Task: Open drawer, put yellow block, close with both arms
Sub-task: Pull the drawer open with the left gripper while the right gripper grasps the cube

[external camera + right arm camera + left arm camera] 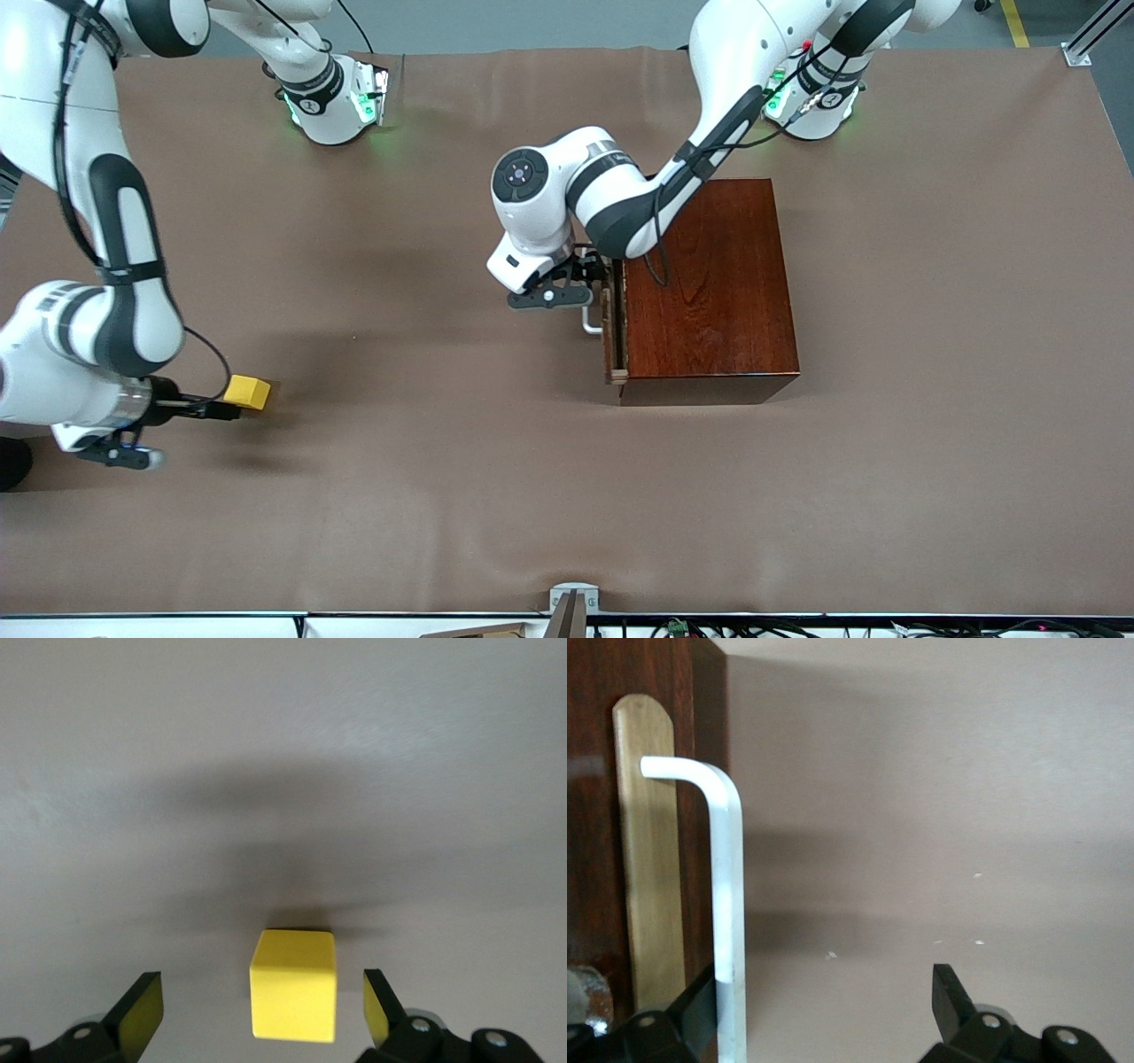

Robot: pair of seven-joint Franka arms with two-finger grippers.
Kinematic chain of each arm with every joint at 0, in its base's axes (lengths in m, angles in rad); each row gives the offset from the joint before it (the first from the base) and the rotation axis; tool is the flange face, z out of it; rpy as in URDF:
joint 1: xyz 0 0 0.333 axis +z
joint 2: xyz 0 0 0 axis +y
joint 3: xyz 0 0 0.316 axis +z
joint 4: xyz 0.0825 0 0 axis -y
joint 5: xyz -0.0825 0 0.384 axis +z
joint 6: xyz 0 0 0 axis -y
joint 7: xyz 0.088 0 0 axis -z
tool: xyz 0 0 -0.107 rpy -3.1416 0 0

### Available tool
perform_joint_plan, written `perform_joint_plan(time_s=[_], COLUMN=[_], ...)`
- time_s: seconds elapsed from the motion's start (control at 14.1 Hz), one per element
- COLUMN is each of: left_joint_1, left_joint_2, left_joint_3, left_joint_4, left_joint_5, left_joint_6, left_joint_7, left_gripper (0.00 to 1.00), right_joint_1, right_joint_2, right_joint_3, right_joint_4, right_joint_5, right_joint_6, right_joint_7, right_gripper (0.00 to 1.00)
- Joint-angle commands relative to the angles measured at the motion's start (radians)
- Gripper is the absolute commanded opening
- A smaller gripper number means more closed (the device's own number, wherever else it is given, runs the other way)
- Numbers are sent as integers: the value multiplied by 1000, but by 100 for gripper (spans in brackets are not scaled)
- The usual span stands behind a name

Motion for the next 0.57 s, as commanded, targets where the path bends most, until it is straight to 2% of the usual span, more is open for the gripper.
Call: perform_joint_plan(time_s=[0.0, 0.21, 0.5], left_joint_1=[-22, -29, -34], left_joint_2=[34, 50, 54], left_joint_3=[1, 1, 0], left_joint_4=[31, 43, 45], left_joint_5=[25, 20, 11], left_joint_6=[64, 111, 166], left_joint_7=[-63, -103, -126], left_gripper=[100, 100, 100], right_joint_1=[1, 5, 7], right_joint_2=[-23, -49, -43], right_joint_3=[-1, -4, -2], right_joint_4=[-126, -181, -192], right_joint_5=[-42, -46, -46], right_joint_6=[138, 152, 151], right_joint_7=[-35, -69, -57], right_gripper=[100, 100, 100])
